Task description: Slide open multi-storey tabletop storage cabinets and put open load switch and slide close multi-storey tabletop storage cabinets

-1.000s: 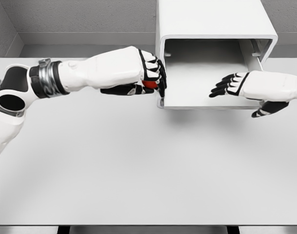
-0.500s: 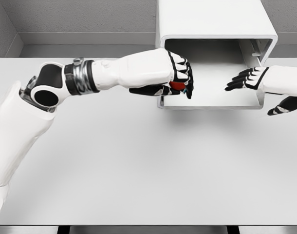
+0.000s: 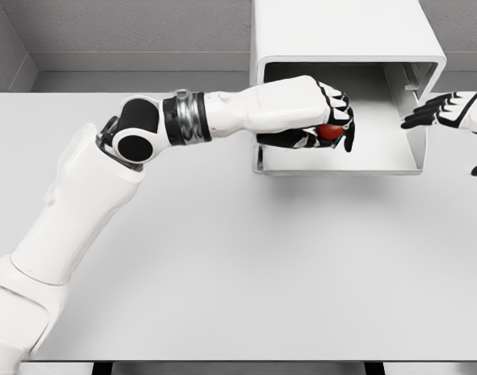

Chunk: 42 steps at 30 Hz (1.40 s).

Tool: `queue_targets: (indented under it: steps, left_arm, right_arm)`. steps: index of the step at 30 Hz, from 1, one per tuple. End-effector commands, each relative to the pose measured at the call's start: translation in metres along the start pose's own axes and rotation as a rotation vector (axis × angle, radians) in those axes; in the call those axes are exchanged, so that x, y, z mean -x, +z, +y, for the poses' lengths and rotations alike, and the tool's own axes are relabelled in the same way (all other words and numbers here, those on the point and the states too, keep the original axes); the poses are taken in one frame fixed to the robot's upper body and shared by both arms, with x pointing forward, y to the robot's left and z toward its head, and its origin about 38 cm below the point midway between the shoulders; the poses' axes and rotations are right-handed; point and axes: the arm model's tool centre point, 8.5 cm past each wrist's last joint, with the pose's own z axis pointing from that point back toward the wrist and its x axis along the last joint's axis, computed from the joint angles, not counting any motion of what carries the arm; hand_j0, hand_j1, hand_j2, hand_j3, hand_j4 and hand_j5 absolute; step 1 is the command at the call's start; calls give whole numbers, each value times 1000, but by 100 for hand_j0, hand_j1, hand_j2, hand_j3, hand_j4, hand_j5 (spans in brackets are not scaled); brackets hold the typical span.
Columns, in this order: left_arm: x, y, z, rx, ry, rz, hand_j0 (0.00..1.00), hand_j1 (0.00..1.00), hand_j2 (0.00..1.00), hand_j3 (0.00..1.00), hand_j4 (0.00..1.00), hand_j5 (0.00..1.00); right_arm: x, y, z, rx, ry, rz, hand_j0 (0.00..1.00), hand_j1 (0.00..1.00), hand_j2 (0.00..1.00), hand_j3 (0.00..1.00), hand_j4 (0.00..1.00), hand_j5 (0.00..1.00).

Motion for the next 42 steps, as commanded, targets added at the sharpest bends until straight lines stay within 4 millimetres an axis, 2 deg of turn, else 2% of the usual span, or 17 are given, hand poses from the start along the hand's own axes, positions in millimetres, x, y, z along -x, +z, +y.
queue_targets:
  steps: [1, 8, 12, 14, 19, 21, 25, 27, 36, 42]
  left_arm:
    - [9, -6, -12, 17, 35, 23, 46, 46, 46, 46, 46, 46]
    - [11, -21, -13, 15, 50, 16, 47, 47, 47, 47, 47, 47]
    - [18, -28, -14, 23, 64, 31, 47, 47, 47, 47, 47, 47]
    - [26, -29, -21, 34, 87, 52, 47, 47, 47, 47, 47, 47]
    - [32, -32, -17, 49, 74, 70, 48, 48, 48, 48, 48, 48]
    - [31, -32, -14, 47, 67, 69, 52, 52, 52, 52, 52, 52]
    - [32, -33, -11, 50, 54, 75, 81, 81, 81, 81, 81, 81]
    - [32, -33, -10, 50, 52, 75, 86, 86, 86, 86, 86, 86]
    - [32, -32, -8, 52, 46, 75, 83, 83, 83, 83, 83, 83]
    - [33, -27, -7, 44, 48, 76, 94, 94, 94, 94, 94, 94]
  right_arm:
    - [2, 5, -2, 9, -13, 9, 100, 100, 100, 100, 100, 100]
    - [1, 4, -1, 3, -11, 5, 100, 100, 100, 100, 100, 100]
    - [1, 4, -1, -1, -12, 6, 100, 100, 100, 100, 100, 100]
    - [2, 5, -1, 2, -14, 10, 100, 100, 100, 100, 100, 100]
    - [9, 14, -2, 4, -20, 42, 100, 100, 100, 100, 100, 100]
    - [11, 18, -4, 6, -20, 56, 100, 100, 100, 100, 100, 100]
    - [17, 22, -3, 8, -30, 76, 100, 100, 100, 100, 100, 100]
    - [17, 22, -3, 7, -28, 76, 100, 100, 100, 100, 100, 100]
    - [17, 22, -2, 3, -28, 76, 100, 100, 100, 100, 100, 100]
    - [17, 22, -2, 3, -28, 76, 100, 100, 100, 100, 100, 100]
